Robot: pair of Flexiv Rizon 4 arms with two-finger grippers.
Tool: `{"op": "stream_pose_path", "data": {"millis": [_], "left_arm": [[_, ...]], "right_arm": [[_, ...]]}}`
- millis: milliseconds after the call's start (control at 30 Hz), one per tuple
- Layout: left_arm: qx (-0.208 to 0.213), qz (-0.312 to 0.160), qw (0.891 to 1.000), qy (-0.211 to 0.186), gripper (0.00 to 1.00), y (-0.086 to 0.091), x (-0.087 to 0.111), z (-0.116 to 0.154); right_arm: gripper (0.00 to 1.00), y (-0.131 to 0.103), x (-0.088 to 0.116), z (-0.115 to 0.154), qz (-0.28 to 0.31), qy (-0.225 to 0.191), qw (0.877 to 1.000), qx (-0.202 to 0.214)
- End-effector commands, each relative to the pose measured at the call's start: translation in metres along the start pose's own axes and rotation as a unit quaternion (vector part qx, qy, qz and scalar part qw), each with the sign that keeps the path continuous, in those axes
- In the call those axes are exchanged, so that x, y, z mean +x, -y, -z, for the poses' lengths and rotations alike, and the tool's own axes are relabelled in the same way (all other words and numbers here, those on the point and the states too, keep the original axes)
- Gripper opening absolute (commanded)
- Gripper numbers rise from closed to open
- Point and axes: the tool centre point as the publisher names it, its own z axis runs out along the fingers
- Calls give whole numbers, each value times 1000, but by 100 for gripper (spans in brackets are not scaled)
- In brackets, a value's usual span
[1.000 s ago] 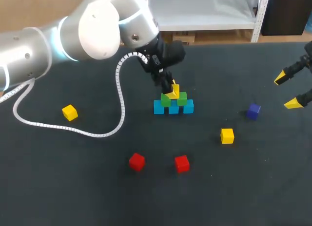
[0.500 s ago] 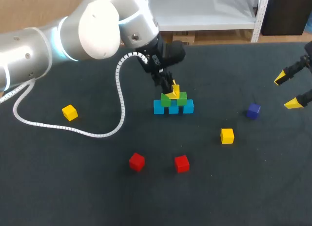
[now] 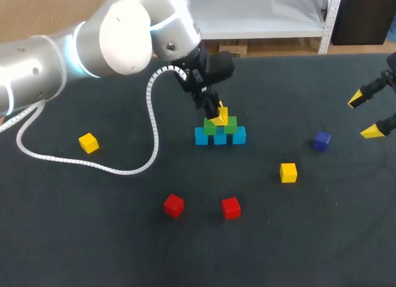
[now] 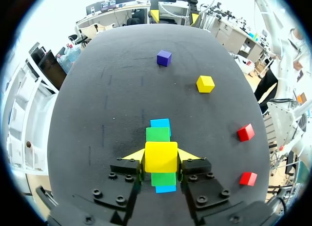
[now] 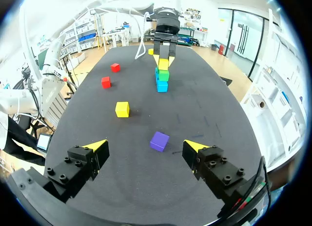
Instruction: Place the blue cubes, place green cubes on the blue cubes, place the yellow cubes on the green cubes, then place the red cubes on the yellow cubes, and place purple cube on the red cubes.
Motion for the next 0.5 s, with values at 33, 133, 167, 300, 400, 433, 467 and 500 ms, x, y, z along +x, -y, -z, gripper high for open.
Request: {"op": "stream_pose_path", "data": {"millis": [33, 133, 167, 300, 400, 433, 467, 500], "left_arm": [[4, -2, 1000, 0, 35, -4, 1, -1], [5, -2, 1000, 0, 46, -5, 1, 0], [5, -2, 1000, -1, 47, -5, 1, 0], [5, -3, 1000, -1, 69, -5, 2, 0], [5, -5, 1000, 0, 72, -5, 2, 0], [6, -5, 1000, 0, 71, -5, 2, 1], [6, -5, 1000, 0, 71, -5, 2, 1], [6, -5, 1000, 0, 72, -5, 2, 1]], "right_arm": [[100, 1, 0, 0, 1, 1, 1000, -1], [100, 1, 0, 0, 1, 1, 1000, -1], [100, 1, 0, 0, 1, 1, 1000, -1], [100, 1, 0, 0, 1, 1, 1000, -1], [100, 1, 0, 0, 1, 1, 1000, -1], [100, 1, 0, 0, 1, 1, 1000, -1], [100, 1, 0, 0, 1, 1, 1000, -1], [100, 1, 0, 0, 1, 1, 1000, -1]]}}
